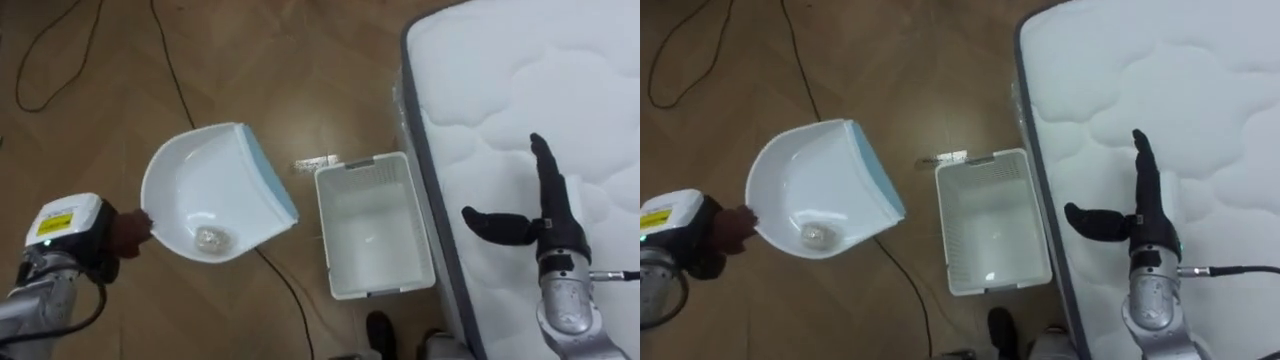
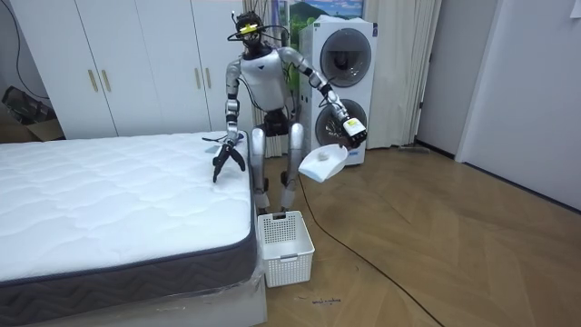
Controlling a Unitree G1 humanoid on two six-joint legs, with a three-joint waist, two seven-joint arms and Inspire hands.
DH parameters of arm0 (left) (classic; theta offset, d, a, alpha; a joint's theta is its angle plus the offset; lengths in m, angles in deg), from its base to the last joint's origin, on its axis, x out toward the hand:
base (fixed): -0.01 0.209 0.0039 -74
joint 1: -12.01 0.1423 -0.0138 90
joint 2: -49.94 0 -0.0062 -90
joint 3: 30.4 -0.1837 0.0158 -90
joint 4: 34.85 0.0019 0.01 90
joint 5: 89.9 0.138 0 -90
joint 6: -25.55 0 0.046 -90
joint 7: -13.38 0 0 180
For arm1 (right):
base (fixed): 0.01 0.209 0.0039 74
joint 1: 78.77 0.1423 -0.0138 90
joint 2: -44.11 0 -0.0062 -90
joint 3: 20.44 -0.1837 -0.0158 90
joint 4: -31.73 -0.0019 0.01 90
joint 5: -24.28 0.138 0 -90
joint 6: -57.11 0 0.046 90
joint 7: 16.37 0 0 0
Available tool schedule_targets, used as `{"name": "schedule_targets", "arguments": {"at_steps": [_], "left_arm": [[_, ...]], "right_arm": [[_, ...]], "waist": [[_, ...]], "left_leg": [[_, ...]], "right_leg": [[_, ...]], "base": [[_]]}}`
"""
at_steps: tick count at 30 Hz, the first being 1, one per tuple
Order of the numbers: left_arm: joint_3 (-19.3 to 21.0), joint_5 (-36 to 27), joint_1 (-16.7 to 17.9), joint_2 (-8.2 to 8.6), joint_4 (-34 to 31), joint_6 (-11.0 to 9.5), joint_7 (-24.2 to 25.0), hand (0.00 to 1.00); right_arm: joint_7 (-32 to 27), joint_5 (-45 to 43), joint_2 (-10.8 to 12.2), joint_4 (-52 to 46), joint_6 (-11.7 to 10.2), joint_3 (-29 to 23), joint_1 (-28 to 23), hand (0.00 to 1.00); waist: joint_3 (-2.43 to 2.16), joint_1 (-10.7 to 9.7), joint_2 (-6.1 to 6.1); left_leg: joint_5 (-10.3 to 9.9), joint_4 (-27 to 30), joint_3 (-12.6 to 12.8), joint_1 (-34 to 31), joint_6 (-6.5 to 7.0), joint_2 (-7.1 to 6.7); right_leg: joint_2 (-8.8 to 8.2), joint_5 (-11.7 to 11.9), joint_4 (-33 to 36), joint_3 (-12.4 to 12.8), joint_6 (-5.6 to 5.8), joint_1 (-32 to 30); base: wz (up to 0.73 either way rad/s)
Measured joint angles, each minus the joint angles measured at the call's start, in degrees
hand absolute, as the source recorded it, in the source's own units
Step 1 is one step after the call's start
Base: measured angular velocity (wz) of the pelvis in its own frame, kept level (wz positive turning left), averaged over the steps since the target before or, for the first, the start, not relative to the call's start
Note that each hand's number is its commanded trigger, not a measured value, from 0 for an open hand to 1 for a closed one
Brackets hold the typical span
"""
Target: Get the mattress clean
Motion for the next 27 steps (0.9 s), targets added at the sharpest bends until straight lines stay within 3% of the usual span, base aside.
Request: {"name": "schedule_targets", "arguments": {"at_steps": [1, 3, 5, 6, 7, 8, 9, 11, 13, 17, 19, 27], "left_arm": [[-1.0, 1.0, -0.5, 0.00, 0.2, 0.3, 0.7, 1.00], [-2.7, 2.3, -0.8, 0.00, 0.3, 0.7, 1.5, 1.00], [-3.9, 3.7, -0.9, 0.00, 0.3, 1.2, 2.4, 1.00], [-4.0, 4.3, -1.0, 0.00, 0.4, 1.4, 2.6, 1.00], [-4.0, 5.5, -1.2, -0.17, 0.4, 1.5, 3.2, 1.00], [-4.3, 6.1, -1.0, -0.68, 0.3, 1.5, 3.9, 1.00], [-4.5, 6.6, -0.9, -0.95, 0.3, 1.6, 4.1, 1.00], [-4.7, 8.8, -1.0, -2.07, 0.3, 1.6, 5.0, 1.00], [-5.0, 9.9, -1.1, -3.33, 0.2, 1.6, 4.9, 1.00], [-5.5, 10.9, -1.4, -5.45, 0.3, 1.6, 5.0, 1.00], [-5.7, 10.9, -2.3, -6.22, 0.3, 1.7, 5.0, 1.00], [-7.3, 12.1, -4.9, -6.32, 0.1, 1.9, 5.0, 1.00]], "right_arm": [[-0.3, -0.2, 0.0, 0.0, 0.0, 0.0, 0.1, 0.00], [-0.4, -0.2, 0.0, 0.0, 0.0, 0.0, 0.0, 0.00], [-0.9, -0.4, 0.0, -0.1, 0.0, 0.1, 0.1, 0.00], [-1.0, -0.7, -0.1, -0.1, 0.0, 0.1, 0.1, 0.00], [-1.0, -2.0, -0.1, -0.1, 0.0, 0.0, 0.1, 0.00], [-0.9, -2.4, -0.2, -0.2, 0.0, 0.1, 0.4, 0.00], [-0.9, -2.3, -0.3, -0.3, 0.0, 0.2, 0.7, 0.00], [-0.7, -2.3, -0.4, -0.2, 0.0, 0.7, 2.3, 0.00], [-0.7, -2.3, -0.3, -0.1, 0.0, 1.4, 2.7, 0.00], [-0.9, -2.2, -0.3, -0.1, 0.1, 2.6, 2.8, 0.00], [-0.9, -2.0, -0.5, -0.1, 0.1, 3.0, 3.5, 0.00], [-0.2, -1.8, -0.5, 0.1, 0.0, 4.5, 4.0, 0.00]], "waist": [[0.12, -0.3, 0.30], [0.21, -0.7, 0.83], [0.09, -1.6, 1.47], [0.11, -1.9, 1.53], [0.22, -2.5, 1.76], [0.21, -2.8, 1.82], [0.23, -2.8, 1.79], [0.38, -3.7, 2.24], [0.42, -4.6, 2.49], [0.61, -5.6, 2.91], [1.06, -6.1, 3.85], [1.23, -7.4, 4.22]], "left_leg": [[0.0, -0.1, 0.0, 0.0, 1.19, -0.22], [0.2, -0.6, 0.0, -0.1, 1.36, -0.53], [1.8, -3.0, 0.3, 0.2, -1.22, -1.09], [1.9, -3.0, 1.0, 0.1, -1.89, -0.93], [-0.8, 3.6, 5.0, -1.5, 2.01, 1.87], [-4.7, 10.1, 5.5, -2.1, 3.54, 5.52], [-5.8, 10.8, 4.6, -2.1, 2.61, 6.31], [-7.2, 10.1, 4.5, -1.8, 4.61, 5.00], [-6.9, 9.7, 4.7, -1.7, 5.08, 4.75], [-6.9, 9.2, 5.1, -0.9, 5.09, 4.80], [-6.9, 8.9, 5.4, -0.8, 5.09, 4.81], [-7.1, 8.7, 7.1, -0.1, 4.83, 5.21]], "right_leg": [[0.38, -0.3, 1.1, 0.3, 0.09, -0.7], [0.42, -0.4, 2.0, 1.0, -0.01, -1.5], [-0.57, -0.2, 1.9, 2.0, -0.35, -2.6], [-1.12, 0.0, 2.0, 1.9, -0.58, -3.0], [-1.90, -0.5, 2.8, 1.5, -1.26, -3.5], [-2.01, -1.3, 4.5, 2.2, -1.01, -4.3], [-2.03, -1.5, 5.6, 2.9, -0.41, -4.8], [-1.99, -2.1, 8.1, 4.8, 0.75, -6.5], [-1.60, -2.2, 8.0, 5.3, 1.26, -6.6], [-1.55, -2.1, 7.8, 5.4, 1.23, -6.1], [-1.58, -2.1, 7.8, 5.5, 1.20, -6.1], [-2.06, -2.8, 8.0, 5.9, 0.45, -6.2]], "base": [[0.00], [0.00], [0.06], [0.16], [0.05], [-0.05], [-0.30], [-0.19], [0.02], [-0.05], [-0.03], [-0.04]]}}
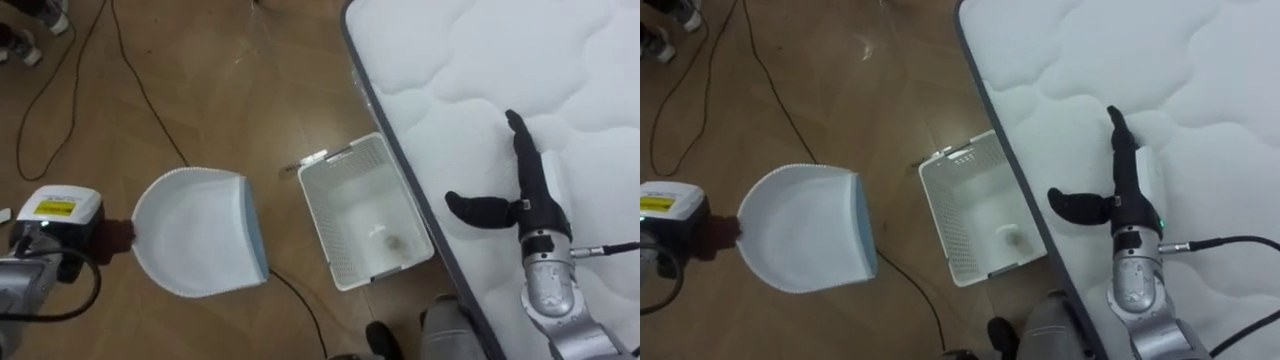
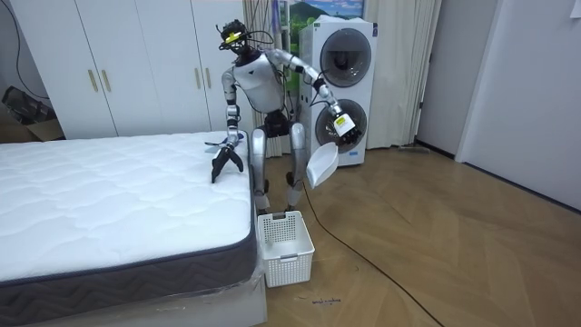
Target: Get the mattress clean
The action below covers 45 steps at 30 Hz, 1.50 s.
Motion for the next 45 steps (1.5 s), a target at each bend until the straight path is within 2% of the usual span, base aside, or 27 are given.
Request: {"name": "schedule_targets", "arguments": {"at_steps": [12, 17, 19, 20, 25, 27, 30, 32, 33, 34, 35, 36, 37, 38, 39, 40, 41, 42, 44, 45], "left_arm": [[-0.4, 0.0, -0.3, -0.01, 0.3, 0.8, 2.0, 1.00], [-0.4, -0.7, -0.3, 0.00, 0.4, 0.8, 2.5, 1.00], [-0.4, -2.9, -0.3, 0.01, 0.6, 0.8, 2.5, 1.00], [-0.4, -4.2, -0.3, 0.04, 0.6, 0.8, 2.5, 1.00], [-0.2, -9.5, -0.3, 0.07, 0.3, 0.4, 1.9, 1.00], [-0.1, -11.9, -0.3, 0.17, -0.8, 0.3, 1.9, 1.00], [2.4, -14.5, 0.7, 1.33, -2.8, -0.6, 1.2, 1.00], [6.3, -16.6, 3.3, 2.76, -5.6, -1.6, 0.9, 1.00], [7.5, -17.1, 4.2, 3.37, -6.2, -1.9, 0.8, 1.00], [9.8, -17.9, 6.1, 4.59, -7.5, -2.6, 0.7, 1.00], [12.0, -18.2, 8.8, 5.93, -9.6, -3.0, 0.5, 1.00], [12.8, -18.2, 10.0, 6.48, -10.7, -3.3, 0.5, 1.00], [13.8, -18.2, 12.3, 7.45, -12.7, -3.8, 0.5, 1.00], [14.1, -18.4, 13.9, 8.35, -14.2, -4.4, 0.5, 1.00], [14.1, -18.8, 14.4, 9.04, -14.5, -4.7, 0.5, 1.00], [14.1, -18.9, 14.9, 10.90, -14.5, -5.0, 0.5, 1.00], [14.1, -19.0, 15.3, 11.48, -14.7, -5.4, 0.5, 1.00], [14.1, -19.0, 15.6, 12.40, -14.9, -6.1, 0.5, 1.00], [14.4, -19.0, 15.6, 14.85, -15.4, -7.0, 0.5, 1.00], [14.4, -19.1, 15.6, 15.38, -15.5, -7.4, 0.6, 1.00]], "right_arm": [[0.6, -0.1, 0.2, -0.3, 0.4, 0.1, 0.2, 0.00], [1.2, 0.0, 0.1, -0.4, 1.1, 0.1, 0.5, 0.00], [1.2, 0.0, 0.1, -0.4, 1.2, 0.1, 0.5, 0.00], [1.2, 0.0, 0.1, -0.2, 1.1, 0.2, 0.4, 0.00], [1.1, 3.4, 0.2, -0.5, 0.7, 0.4, -0.4, 0.00], [1.1, 4.5, -0.1, -0.5, 0.5, 0.3, -0.6, 0.00], [1.3, 4.5, 0.0, -0.2, 0.5, 0.2, -1.7, 0.00], [1.7, 4.5, 0.0, -0.2, 0.5, 0.0, -2.4, 0.00], [1.7, 4.5, 0.1, -0.2, 0.5, 0.0, -2.6, 0.00], [1.8, 4.3, 0.3, -0.1, 0.8, 0.0, -3.4, 0.00], [1.8, 4.4, 0.2, -0.1, 1.3, -0.1, -3.9, 0.00], [1.8, 4.8, 0.2, -0.1, 1.4, -0.2, -4.2, 0.00], [1.7, 6.4, 0.2, -0.1, 2.0, -0.4, -4.5, 0.00], [1.6, 8.0, 0.1, -0.1, 2.6, -0.5, -4.5, 0.00], [1.4, 8.7, 0.1, 0.0, 2.6, -0.5, -4.6, 0.00], [0.7, 9.1, 0.3, 0.1, 3.0, -0.7, -5.3, 0.00], [0.4, 9.0, 0.6, 0.1, 3.2, -0.7, -5.7, 0.00], [0.4, 9.0, 1.2, 0.1, 3.3, -0.8, -6.0, 0.00], [0.5, 8.0, 1.6, -0.4, 3.3, -1.7, -7.0, 0.00], [0.5, 7.9, 1.7, -0.5, 3.4, -2.3, -7.3, 0.00]], "waist": [[0.00, -0.3, -0.06], [0.32, -0.4, -0.78], [0.57, -0.3, -1.52], [0.54, -0.3, -1.86], [0.45, 0.7, -2.07], [0.36, 1.0, -2.27], [0.00, 2.1, -3.61], [-0.41, 3.7, -4.87], [-0.38, 4.0, -5.33], [-0.67, 4.8, -6.32], [-0.81, 5.4, -6.64], [-0.96, 6.2, -6.91], [-1.33, 7.7, -7.56], [-1.47, 8.2, -7.81], [-1.48, 8.3, -7.84], [-1.64, 7.9, -8.14], [-1.88, 7.9, -8.52], [-2.22, 7.7, -9.18], [-2.51, 7.6, -9.71], [-2.55, 7.6, -9.90]], "left_leg": [[0.0, -0.2, 0.6, 0.0, -0.05, -0.25], [0.0, 0.2, 0.6, -0.1, -0.05, -0.24], [0.0, 0.4, 0.6, -0.2, -0.05, -0.24], [0.0, 0.7, 0.6, -0.3, -0.03, -0.12], [-1.1, 3.2, 0.6, -1.1, -0.21, 1.31], [-1.1, 3.4, 0.6, -1.0, -0.20, 1.24], [-1.1, 5.2, 0.6, -0.7, -0.21, 1.30], [-1.9, 7.2, -0.9, -0.3, -1.09, 1.86], [-2.2, 7.2, -1.8, 0.3, -1.45, 1.79], [-2.8, 7.0, -3.9, 1.4, -2.24, 1.57], [-3.6, 6.8, -6.8, 2.3, -3.13, 1.51], [-4.1, 6.7, -7.7, 2.7, -3.54, 1.74], [-4.8, 6.5, -9.3, 3.4, -4.19, 2.14], [-5.4, 6.4, -10.2, 4.2, -4.45, 2.65], [-5.6, 6.1, -10.3, 4.9, -4.48, 2.95], [-5.7, 5.0, -10.0, 6.7, -4.40, 3.15], [-5.7, 4.3, -9.7, 7.4, -4.37, 3.24], [-5.8, 3.3, -8.9, 8.8, -4.28, 3.70], [-5.6, 1.1, -7.3, 11.8, -3.98, 4.44], [-5.6, 0.3, -6.6, 12.7, -3.88, 4.64]], "right_leg": [[-0.12, -0.4, 1.1, 0.5, 0.02, -0.8], [-0.27, -0.4, 1.5, 0.2, 0.02, -0.7], [-0.27, -0.5, 1.6, 0.2, 0.04, -0.8], [0.12, -0.5, 1.6, 0.2, 0.04, -0.8], [1.44, -0.4, 0.9, 0.1, -0.06, -0.2], [1.33, -0.5, 1.1, 0.1, -0.09, 0.0], [1.62, -0.6, 1.8, 2.5, -0.14, 0.2], [3.40, -0.5, 1.9, 4.6, -0.30, 0.6], [3.82, -0.5, 1.8, 5.2, -0.29, 1.2], [4.97, -0.3, 1.6, 6.7, -0.32, 1.8], [6.47, 0.1, 0.7, 7.8, -0.32, 2.8], [7.45, 0.5, 0.2, 8.6, -0.33, 3.0], [9.27, 1.6, -0.9, 10.4, -0.51, 3.3], [10.58, 2.7, -2.3, 11.5, -0.52, 4.1], [10.92, 3.1, -2.9, 11.6, -0.54, 4.7], [11.72, 3.8, -4.4, 12.5, -0.20, 6.4], [12.14, 4.0, -5.0, 12.8, -0.05, 7.0], [12.97, 4.7, -6.3, 14.0, 0.07, 8.1], [13.77, 6.3, -9.4, 14.9, 0.25, 10.8], [13.97, 6.7, -10.1, 15.4, 0.30, 11.6]], "base": [[0.00], [0.00], [0.00], [0.00], [-0.03], [-0.02], [-0.19], [-0.54], [-0.66], [-0.71], [-0.83], [-1.05], [-1.18], [-1.05], [-0.67], [-0.37], [-0.50], [-0.53], [-0.58], [-0.61]]}}
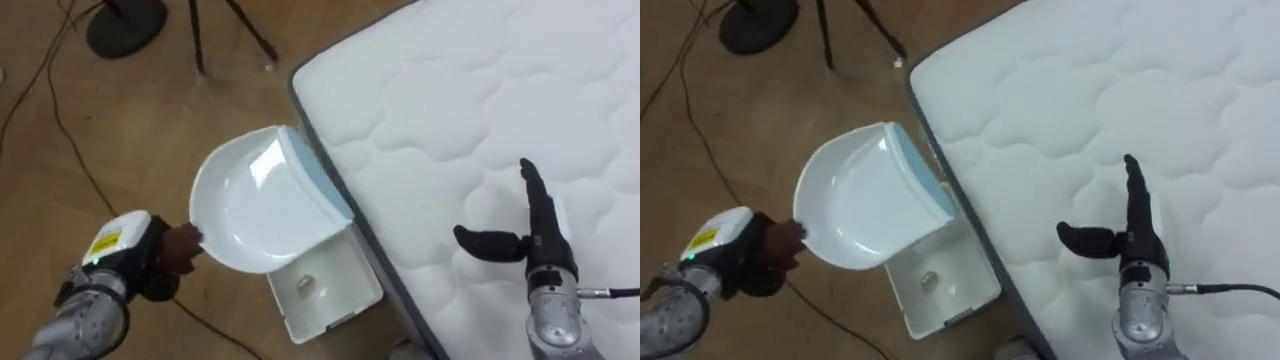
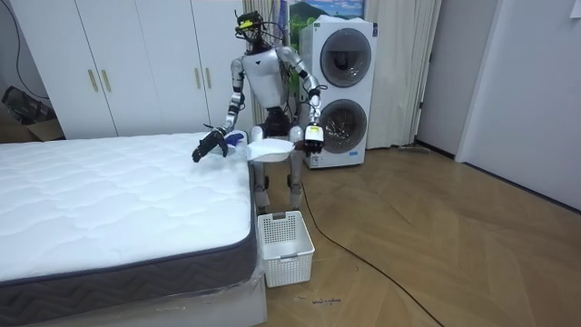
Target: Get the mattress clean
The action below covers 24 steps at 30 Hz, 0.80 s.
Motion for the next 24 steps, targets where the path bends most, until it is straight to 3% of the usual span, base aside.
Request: {"name": "schedule_targets", "arguments": {"at_steps": [3, 5, 6, 7, 8, 9, 10, 11, 12, 13, 14, 15, 16, 17, 18, 19, 21, 24], "left_arm": [[0.0, -1.8, 0.7, 1.77, 0.0, -1.0, 0.5, 1.00], [0.6, -4.1, 2.0, 2.52, -0.1, -1.0, 0.5, 1.00], [0.8, -4.3, 2.2, 2.90, -0.3, -0.9, 0.5, 1.00], [1.0, -4.6, 2.5, 3.70, -1.2, -0.7, 0.4, 1.00], [1.3, -5.3, 2.9, 4.51, -2.3, -0.8, 0.2, 1.00], [1.5, -5.4, 3.0, 4.97, -2.6, -0.9, 0.1, 1.00], [2.0, -5.4, 3.2, 5.50, -2.9, -1.1, -0.1, 1.00], [2.3, -5.5, 3.4, 5.72, -2.8, -1.1, -0.1, 1.00], [2.4, -5.5, 3.5, 5.89, -2.7, -1.2, -0.2, 1.00], [2.4, -5.9, 3.2, 6.04, -2.7, -1.5, -0.1, 1.00], [2.4, -6.3, 3.1, 6.76, -2.6, -1.7, -0.1, 1.00], [2.6, -6.4, 3.2, 7.26, -2.6, -1.7, -0.1, 1.00], [2.6, -6.5, 3.6, 8.01, -2.6, -1.7, -0.1, 1.00], [2.6, -7.0, 4.3, 8.46, -2.6, -1.7, 0.0, 1.00], [2.6, -7.5, 4.6, 8.57, -2.6, -1.6, 0.2, 1.00], [2.6, -7.8, 4.9, 8.68, -2.7, -1.6, 0.5, 1.00], [2.6, -7.8, 5.5, 9.06, -2.7, -1.6, 0.8, 1.00], [3.2, -7.9, 6.3, 9.93, -2.6, -1.5, 1.8, 1.00]], "right_arm": [[-0.1, 0.3, 0.7, -2.6, 0.0, -1.2, -2.9, 0.00], [0.0, 0.4, 2.1, -3.4, 0.3, -1.3, -3.2, 0.00], [0.0, 0.4, 2.1, -4.0, 0.4, -1.3, -3.5, 0.00], [0.0, 0.4, 2.1, -4.5, 0.5, -1.2, -3.6, 0.00], [0.1, 0.6, 2.2, -5.4, 1.2, -0.9, -3.5, 0.00], [0.2, 0.9, 2.3, -5.9, 1.5, -0.5, -3.5, 0.00], [0.9, 0.9, 2.8, -6.3, 1.7, 0.5, -3.0, 0.00], [1.5, 0.8, 3.2, -6.3, 1.7, 0.7, -2.8, 0.00], [2.1, 0.7, 4.2, -6.3, 1.7, 0.7, -2.7, 0.00], [2.3, 0.7, 4.7, -6.1, 1.8, 0.6, -2.8, 0.00], [2.7, 0.8, 4.7, -6.1, 2.6, 0.4, -3.3, 0.00], [3.0, 0.8, 4.7, -6.1, 2.9, 0.2, -3.4, 0.00], [3.3, 0.8, 4.6, -6.1, 2.8, 0.1, -3.4, 0.00], [3.4, 0.6, 4.8, -6.2, 2.7, 0.3, -3.3, 0.00], [3.4, 0.5, 4.8, -6.3, 2.7, 0.4, -3.3, 0.00], [3.4, 0.3, 4.8, -6.4, 2.6, 0.7, -3.3, 0.00], [4.0, -0.2, 4.9, -6.4, 2.4, 0.7, -3.3, 0.00], [5.4, -2.1, 5.0, -6.4, 1.4, 0.8, -3.0, 0.00]], "waist": [[-0.43, 0.1, -1.18], [-0.67, 1.0, -1.99], [-0.64, 1.0, -2.03], [-0.54, 1.5, -2.56], [-0.40, 2.9, -3.16], [-0.34, 3.7, -3.47], [-0.39, 4.9, -4.08], [-0.39, 5.0, -4.19], [-0.38, 4.6, -4.06], [-0.27, 4.6, -3.53], [-0.28, 5.0, -3.61], [-0.29, 5.2, -3.61], [-0.31, 6.1, -3.72], [-0.37, 6.8, -3.83], [-0.37, 6.8, -3.90], [-0.39, 6.7, -4.14], [-0.35, 6.6, -4.37], [-0.31, 6.2, -4.42]], "left_leg": [[-0.1, -3.0, 3.8, 5.3, 0.32, 0.79], [-1.5, -3.5, 9.2, 8.4, 0.05, 2.60], [-1.8, -3.5, 10.6, 9.0, 0.04, 3.00], [-2.3, -3.7, 14.0, 10.3, 0.08, 3.53], [-2.6, -4.5, 18.2, 11.8, 0.17, 3.94], [-2.6, -5.1, 20.6, 12.6, 0.20, 4.18], [-2.6, -6.2, 22.5, 13.4, 0.23, 4.57], [-2.6, -6.5, 22.2, 13.5, 0.29, 4.78], [-2.8, -6.8, 20.4, 12.9, 0.52, 5.25], [-2.9, -7.0, 21.0, 12.1, 0.99, 6.99], [-2.9, -7.1, 23.6, 12.4, 1.07, 7.76], [-2.9, -7.1, 25.0, 12.7, 1.08, 7.94], [-2.9, -7.6, 27.9, 13.6, 1.10, 7.98], [-2.9, -7.5, 30.0, 14.1, 1.09, 7.92], [-2.9, -7.3, 30.5, 14.0, 1.09, 7.88], [-2.9, -6.6, 31.6, 13.6, 1.05, 7.87], [-2.8, -5.7, 31.9, 13.3, 0.87, 7.97], [-2.5, -5.1, 29.7, 13.4, 0.40, 7.96]], "right_leg": [[0.53, 1.1, -2.6, 1.0, 0.15, 2.9], [0.60, 2.9, -4.1, -2.4, -0.72, 3.3], [0.64, 3.4, -4.4, -3.4, -0.98, 3.3], [0.00, 4.1, -4.5, -8.1, -2.09, 3.0], [-1.47, 5.4, -5.4, -15.4, -4.32, 2.6], [-2.35, 6.3, -6.5, -19.8, -5.75, 2.7], [-2.88, 8.4, -9.8, -26.0, -8.08, 3.9], [-2.27, 9.8, -11.5, -27.1, -8.59, 4.4], [-0.15, 13.1, -15.5, -26.3, -7.67, 5.5], [1.50, 14.3, -16.8, -24.9, -2.72, 5.4], [-0.84, 9.8, -9.9, -28.4, -2.36, 5.7], [-2.65, 7.6, -6.6, -29.3, -2.99, 6.3], [-6.33, 3.9, -2.2, -30.4, -2.40, 8.2], [-9.00, 2.1, -2.1, -31.1, -0.32, 10.8], [-9.93, 1.5, -2.6, -31.2, 0.33, 11.6], [-10.52, 1.0, -4.2, -31.3, 0.73, 11.8], [-10.34, 0.5, -6.6, -31.7, 0.09, 11.7], [-10.10, 0.3, -7.2, -31.8, -1.10, 11.9]], "base": [[-0.74], [-1.41], [-1.45], [-1.60], [-1.81], [-2.11], [-1.75], [-1.84], [-1.44], [-1.46], [-1.12], [-1.12], [-1.19], [-1.12], [-0.85], [-0.58], [-0.62], [-0.46]]}}
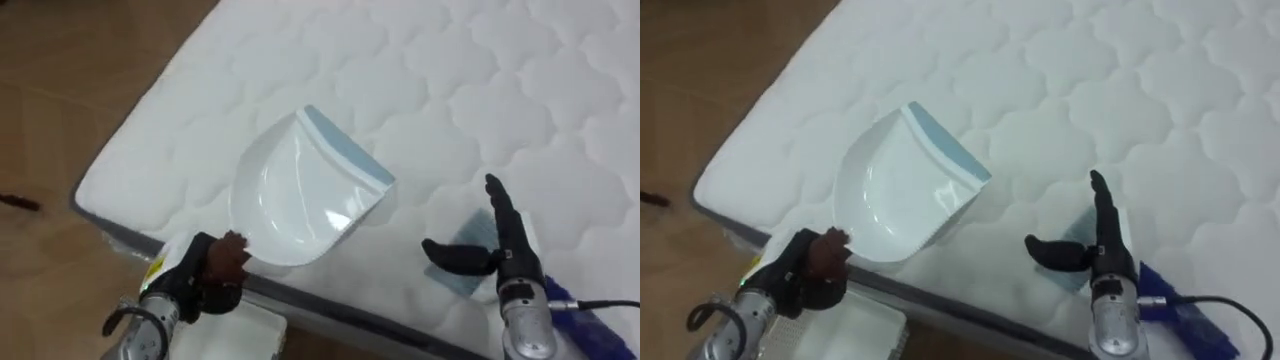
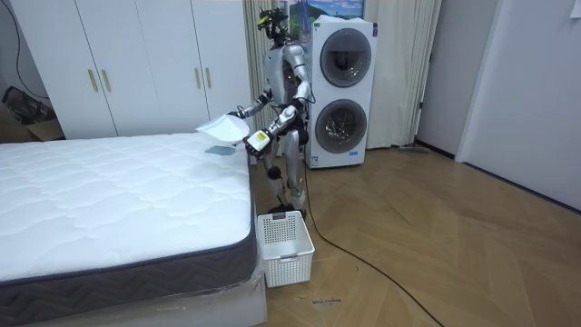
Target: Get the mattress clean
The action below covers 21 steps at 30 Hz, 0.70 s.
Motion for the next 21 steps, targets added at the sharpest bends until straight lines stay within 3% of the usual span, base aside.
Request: {"name": "schedule_targets", "arguments": {"at_steps": [4, 7, 9, 10, 11, 12, 13, 14, 15, 16, 21], "left_arm": [[-0.4, -0.6, 0.4, 0.94, 0.0, -0.1, 1.3, 1.00], [-0.4, -0.6, 0.9, 1.26, 0.2, -0.1, 2.2, 1.00], [-0.2, -0.6, 1.5, 1.62, 0.2, -0.1, 2.6, 1.00], [-0.2, -0.8, 2.0, 1.64, 0.2, -0.1, 2.6, 1.00], [-0.2, -1.1, 2.7, 1.64, 0.2, -0.1, 2.6, 1.00], [-0.2, -1.2, 3.1, 1.64, 0.3, -0.1, 2.6, 1.00], [0.1, -1.8, 4.3, 1.66, 0.3, -0.1, 2.7, 1.00], [0.8, -2.0, 5.5, 1.84, 0.3, -0.1, 3.0, 0.78], [1.2, -2.1, 5.9, 1.87, 0.3, -0.1, 3.2, 0.33], [1.9, -2.2, 6.7, 1.95, 0.3, -0.1, 3.4, 0.00], [2.5, -2.2, 7.7, 2.43, 0.3, -0.1, 3.4, 0.00]], "right_arm": [[3.2, 0.2, 0.0, 0.0, -0.5, 0.4, -1.3, 0.00], [5.8, 0.2, 0.0, 0.0, -0.5, -0.2, -1.4, 0.00], [7.3, 0.4, -0.1, 0.0, -0.5, -0.9, -1.4, 0.00], [7.9, 0.4, -0.1, -0.1, -0.5, -0.8, -1.3, 0.00], [8.4, 0.3, -0.1, -0.1, -0.5, -0.5, -1.2, 0.00], [8.6, 0.2, -0.1, -0.1, -0.5, -0.4, -1.1, 0.00], [9.2, -0.2, -0.1, -0.1, -0.5, -0.3, -1.0, 0.00], [9.4, -1.2, -0.3, -0.1, -0.4, -0.2, -1.0, 0.00], [9.5, -1.8, -0.4, -0.1, -0.4, -0.2, -1.0, 0.00], [9.8, -2.2, -0.5, -0.1, -0.3, -0.1, -1.4, 0.00], [9.3, -2.6, -0.4, 0.4, 0.2, -0.7, -3.4, 0.00]], "waist": [[0.10, -1.5, -1.21], [0.01, -1.8, -1.44], [-0.12, -1.4, -1.16], [-0.13, -1.2, -1.16], [-0.13, -0.4, -1.15], [-0.15, 0.3, -1.04], [-0.43, 0.8, -0.63], [-0.76, 1.3, -0.23], [-0.77, 1.4, -0.10], [-0.82, 1.2, 0.06], [-0.73, -1.4, -0.13]], "left_leg": [[0.7, -0.2, -1.1, 0.9, -0.77, 0.45], [0.9, 0.0, -1.3, 1.0, -1.09, 1.20], [1.0, -0.1, -2.8, 1.1, -1.31, 1.18], [1.0, -0.1, -6.5, 1.4, -1.44, 0.73], [1.1, -0.2, -13.0, 1.7, -1.53, -0.27], [1.1, -0.2, -16.2, 2.0, -1.55, -1.04], [1.1, -0.2, -21.9, 2.8, -1.55, -1.91], [1.1, -0.4, -25.1, 3.5, -1.55, -2.55], [1.1, -0.4, -26.2, 3.9, -1.63, -2.83], [1.2, -0.7, -27.1, 4.5, -1.71, -2.97], [1.3, -3.6, -27.5, 7.1, -1.91, -2.80]], "right_leg": [[1.10, 0.1, -1.1, 0.2, -1.49, 0.7], [2.61, 0.9, -2.2, 1.4, -2.36, 0.6], [3.68, 1.6, -3.0, 2.7, -2.82, 0.6], [4.71, 1.8, -3.0, 4.8, -2.91, 0.6], [5.90, 1.9, -2.9, 7.6, -3.10, 0.6], [6.59, 2.1, -3.0, 9.2, -3.24, 0.6], [7.71, 2.4, -3.1, 11.8, -3.49, 0.8], [8.56, 2.8, -2.9, 13.9, -3.81, 1.0], [8.95, 2.9, -2.9, 15.0, -3.88, 1.0], [9.73, 3.2, -2.9, 16.7, -3.96, 1.2], [11.57, 3.8, -4.2, 19.2, -3.99, 2.2]], "base": [[-0.13], [-0.28], [-0.45], [-0.74], [-0.96], [-1.31], [-1.44], [-1.35], [-1.14], [-0.81], [-0.30]]}}
